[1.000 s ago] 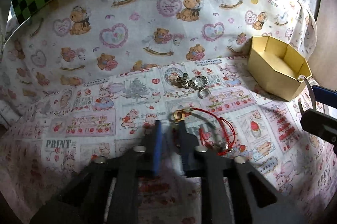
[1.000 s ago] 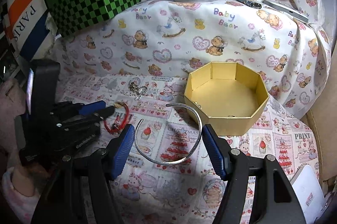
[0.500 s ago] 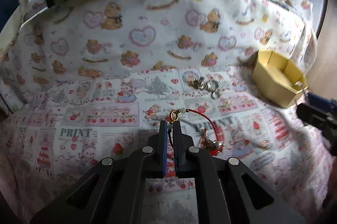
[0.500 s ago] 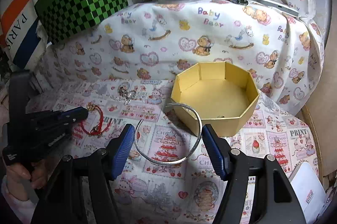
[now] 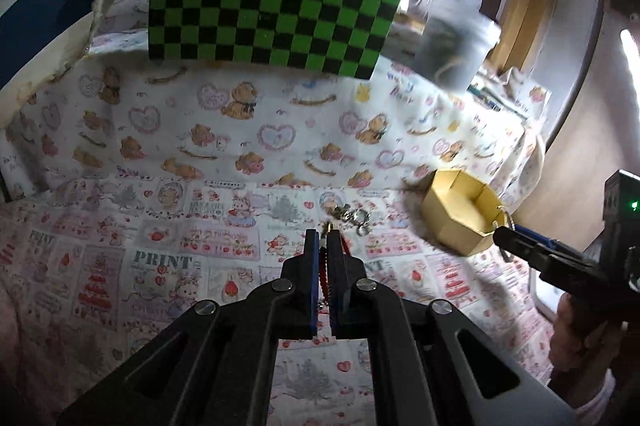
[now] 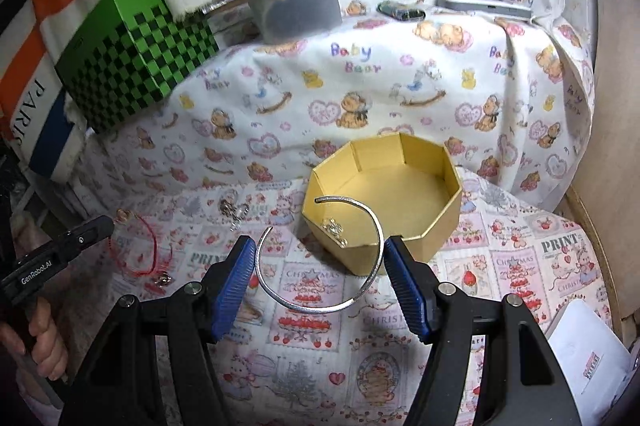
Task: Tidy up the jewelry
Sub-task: 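Hold the bangle over the yellow box with the right gripper while the left gripper lifts the red bracelet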
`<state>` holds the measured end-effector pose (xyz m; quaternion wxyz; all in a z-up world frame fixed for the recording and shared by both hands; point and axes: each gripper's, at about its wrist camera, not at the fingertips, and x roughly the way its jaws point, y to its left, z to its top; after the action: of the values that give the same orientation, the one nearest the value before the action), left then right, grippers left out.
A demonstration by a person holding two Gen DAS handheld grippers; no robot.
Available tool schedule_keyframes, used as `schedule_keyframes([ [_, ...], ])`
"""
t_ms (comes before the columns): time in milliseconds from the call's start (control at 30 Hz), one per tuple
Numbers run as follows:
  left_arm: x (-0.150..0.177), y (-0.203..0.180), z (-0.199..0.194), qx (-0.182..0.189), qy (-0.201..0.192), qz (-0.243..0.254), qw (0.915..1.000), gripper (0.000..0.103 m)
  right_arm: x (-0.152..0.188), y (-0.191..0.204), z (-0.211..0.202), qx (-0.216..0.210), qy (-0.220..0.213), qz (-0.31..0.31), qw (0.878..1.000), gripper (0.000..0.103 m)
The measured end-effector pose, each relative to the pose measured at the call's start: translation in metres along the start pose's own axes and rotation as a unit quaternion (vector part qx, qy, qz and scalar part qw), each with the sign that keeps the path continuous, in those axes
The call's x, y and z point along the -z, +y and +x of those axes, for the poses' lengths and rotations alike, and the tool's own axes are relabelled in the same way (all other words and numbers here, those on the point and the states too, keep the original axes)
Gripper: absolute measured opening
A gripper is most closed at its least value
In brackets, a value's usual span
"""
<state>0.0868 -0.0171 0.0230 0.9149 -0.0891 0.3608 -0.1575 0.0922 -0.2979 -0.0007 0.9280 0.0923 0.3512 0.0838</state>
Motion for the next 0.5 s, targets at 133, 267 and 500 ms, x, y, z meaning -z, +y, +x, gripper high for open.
schedule_keyframes([
  [133,-0.001,-0.002,-0.008,0.020,-0.017,-0.002,0.9997,0.000,-0.001,0.003,-0.008,-0.014,-0.019,-0.005,1.000,0.068],
  [267,-0.001,-0.006,-0.019,0.034,-0.035,0.008,0.9988,0.000,-0.003,0.003,-0.015,-0.025,-0.036,-0.005,0.999,0.068],
  [500,0.002,-0.011,-0.004,0.005,-0.003,0.026,0.9996,0.039,-0.003,0.001,-0.015,-0.026,-0.037,0.000,0.999,0.068],
])
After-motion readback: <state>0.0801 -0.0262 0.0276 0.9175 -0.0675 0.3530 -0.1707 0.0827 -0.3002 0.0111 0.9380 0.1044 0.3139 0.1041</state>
